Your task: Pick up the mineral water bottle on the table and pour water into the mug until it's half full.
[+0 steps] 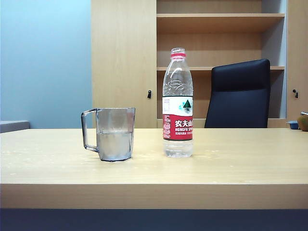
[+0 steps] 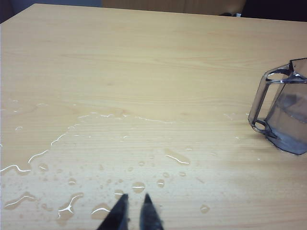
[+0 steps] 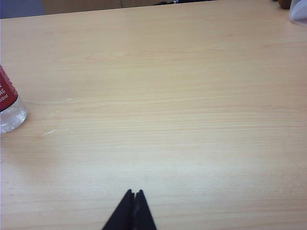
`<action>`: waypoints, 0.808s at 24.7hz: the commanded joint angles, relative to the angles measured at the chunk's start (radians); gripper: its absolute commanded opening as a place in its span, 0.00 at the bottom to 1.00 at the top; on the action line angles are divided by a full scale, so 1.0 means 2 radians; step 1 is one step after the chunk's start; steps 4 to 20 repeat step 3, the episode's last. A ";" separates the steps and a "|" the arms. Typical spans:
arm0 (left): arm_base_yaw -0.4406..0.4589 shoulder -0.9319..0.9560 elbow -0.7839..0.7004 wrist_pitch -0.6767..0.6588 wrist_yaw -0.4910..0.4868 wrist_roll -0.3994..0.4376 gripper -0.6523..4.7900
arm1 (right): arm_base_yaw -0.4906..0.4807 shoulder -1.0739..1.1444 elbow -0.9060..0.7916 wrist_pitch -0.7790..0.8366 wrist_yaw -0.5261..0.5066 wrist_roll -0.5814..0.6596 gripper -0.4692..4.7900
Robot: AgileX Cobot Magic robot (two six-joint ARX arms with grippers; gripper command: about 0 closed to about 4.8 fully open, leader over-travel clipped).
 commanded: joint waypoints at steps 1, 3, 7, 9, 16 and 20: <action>0.000 0.001 0.001 0.001 0.000 0.000 0.18 | 0.000 -0.001 -0.002 0.005 -0.001 0.001 0.08; 0.000 0.001 0.001 0.001 0.000 0.000 0.18 | 0.000 -0.001 -0.002 0.005 -0.001 0.001 0.08; 0.000 0.001 0.001 0.001 0.000 0.000 0.18 | 0.000 -0.001 -0.002 0.005 -0.001 0.001 0.08; 0.000 0.001 0.001 0.001 0.000 0.000 0.18 | 0.000 -0.001 -0.002 0.005 -0.001 0.001 0.08; 0.000 0.001 0.001 0.001 0.000 0.000 0.18 | 0.000 -0.001 -0.002 0.005 -0.001 0.001 0.08; 0.000 0.001 0.001 0.001 0.000 0.000 0.18 | 0.000 -0.001 -0.002 0.005 -0.001 0.001 0.08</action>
